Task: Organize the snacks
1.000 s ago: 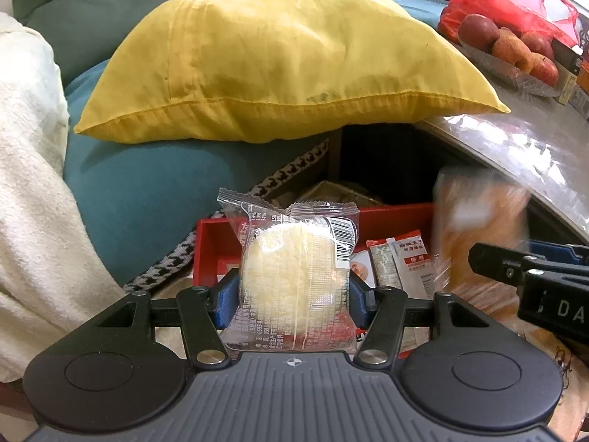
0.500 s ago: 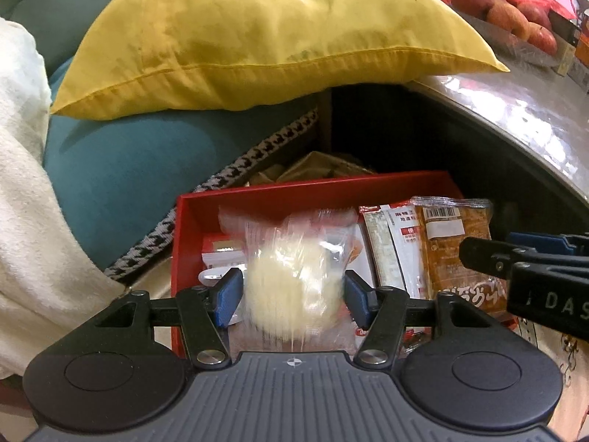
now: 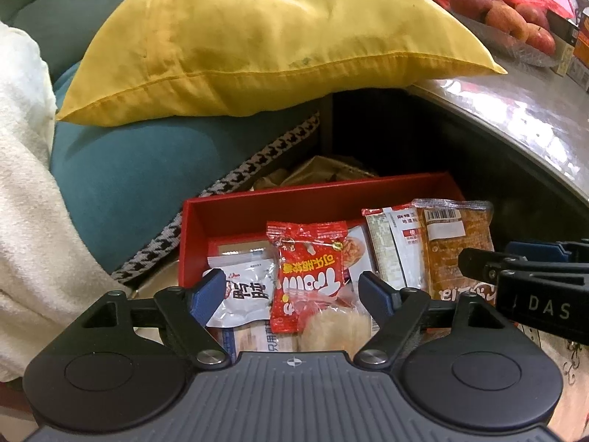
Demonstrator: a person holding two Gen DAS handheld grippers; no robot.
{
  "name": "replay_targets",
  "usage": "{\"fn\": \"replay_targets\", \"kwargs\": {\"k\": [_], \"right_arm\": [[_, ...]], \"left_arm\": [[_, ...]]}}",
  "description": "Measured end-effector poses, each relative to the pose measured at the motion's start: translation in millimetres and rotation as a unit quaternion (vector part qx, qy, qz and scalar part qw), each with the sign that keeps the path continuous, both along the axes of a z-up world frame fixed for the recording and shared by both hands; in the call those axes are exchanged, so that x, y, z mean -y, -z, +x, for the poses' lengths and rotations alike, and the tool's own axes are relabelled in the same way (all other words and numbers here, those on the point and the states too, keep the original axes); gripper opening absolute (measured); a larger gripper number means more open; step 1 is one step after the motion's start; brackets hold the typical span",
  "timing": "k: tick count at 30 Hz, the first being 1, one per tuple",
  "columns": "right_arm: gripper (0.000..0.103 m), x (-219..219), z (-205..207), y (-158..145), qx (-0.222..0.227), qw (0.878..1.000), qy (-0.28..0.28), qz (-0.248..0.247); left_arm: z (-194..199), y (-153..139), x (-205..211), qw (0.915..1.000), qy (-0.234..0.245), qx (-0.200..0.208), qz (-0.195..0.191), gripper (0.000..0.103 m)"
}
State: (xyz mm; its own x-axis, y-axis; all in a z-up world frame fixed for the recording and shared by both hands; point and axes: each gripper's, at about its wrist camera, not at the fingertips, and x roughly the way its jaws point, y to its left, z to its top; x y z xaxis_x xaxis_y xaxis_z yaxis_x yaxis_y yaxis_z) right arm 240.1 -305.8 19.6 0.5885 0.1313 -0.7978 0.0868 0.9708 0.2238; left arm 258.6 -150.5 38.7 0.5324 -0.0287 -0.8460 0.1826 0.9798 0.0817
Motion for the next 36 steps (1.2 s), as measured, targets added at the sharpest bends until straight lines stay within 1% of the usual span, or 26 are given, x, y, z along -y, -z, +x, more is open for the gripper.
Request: {"fn": "replay_targets", "kwargs": {"k": [1,3,6,9,11,13,15,18,24,27,36], "right_arm": [[0.048,0.4,0.0,0.1,-0.001,1.0,0.001,-0.001],[0.056,0.5,-0.4,-0.1,-0.002,1.0,0.004,-0.006],[0.062,0.2,-1.6,-0.8,-0.003,1.0,0.006,-0.009],[0.065,-1.0,-3.7,-1.6,-0.003,1.0,0.004,-0.014],[0.066,-0.9,-5.8,-2.3,-0.003,1.0,0.005,-0.015],[0.07,-0.1,-8.0,-3.0,-0.004,1.0,0.007,-0.015],[0.07,1.1,-10.9,-4.0,-0.004,1.0,0.01,-0.016],[0.07,1.1,-14.5,-4.4,-0.005,1.0,0.013,-0.016],[0.071,-2.2,-24.1,-5.9,-0.008,1.0,0.011,-0.018],[0.071,-2.5,-30.2,-7.8,-0.007,1.0,0.013,-0.019],[0.073,0.3,-53.5,-4.8,-0.017,0.999,0.021,-0.019]], "left_arm": [[-0.5,0.3,0.3,1.0,0.001,0.0,0.001,0.086],[-1.5,1.7,1.4,1.0,0.003,0.0,0.004,0.086],[-3.1,2.9,1.7,1.0,0.004,-0.003,0.008,0.087],[-4.4,3.3,1.0,0.9999,0.005,-0.003,0.01,0.089],[-5.2,3.0,-0.6,0.9999,0.003,-0.005,0.009,0.092],[-6.3,2.8,-2.3,0.9999,0.003,-0.008,0.007,0.093],[-8.9,2.4,-2.6,0.9999,0.004,-0.007,0.009,0.093],[-12.6,2.2,-3.4,0.9999,0.004,-0.005,0.012,0.096],[-21.5,1.2,-4.4,0.9999,0.009,-0.006,0.009,0.097],[-25.2,-0.7,-6.2,0.9999,0.011,-0.006,0.007,0.099],[-34.6,-1.4,-10.0,0.9998,0.013,-0.012,0.0,0.1]]}}
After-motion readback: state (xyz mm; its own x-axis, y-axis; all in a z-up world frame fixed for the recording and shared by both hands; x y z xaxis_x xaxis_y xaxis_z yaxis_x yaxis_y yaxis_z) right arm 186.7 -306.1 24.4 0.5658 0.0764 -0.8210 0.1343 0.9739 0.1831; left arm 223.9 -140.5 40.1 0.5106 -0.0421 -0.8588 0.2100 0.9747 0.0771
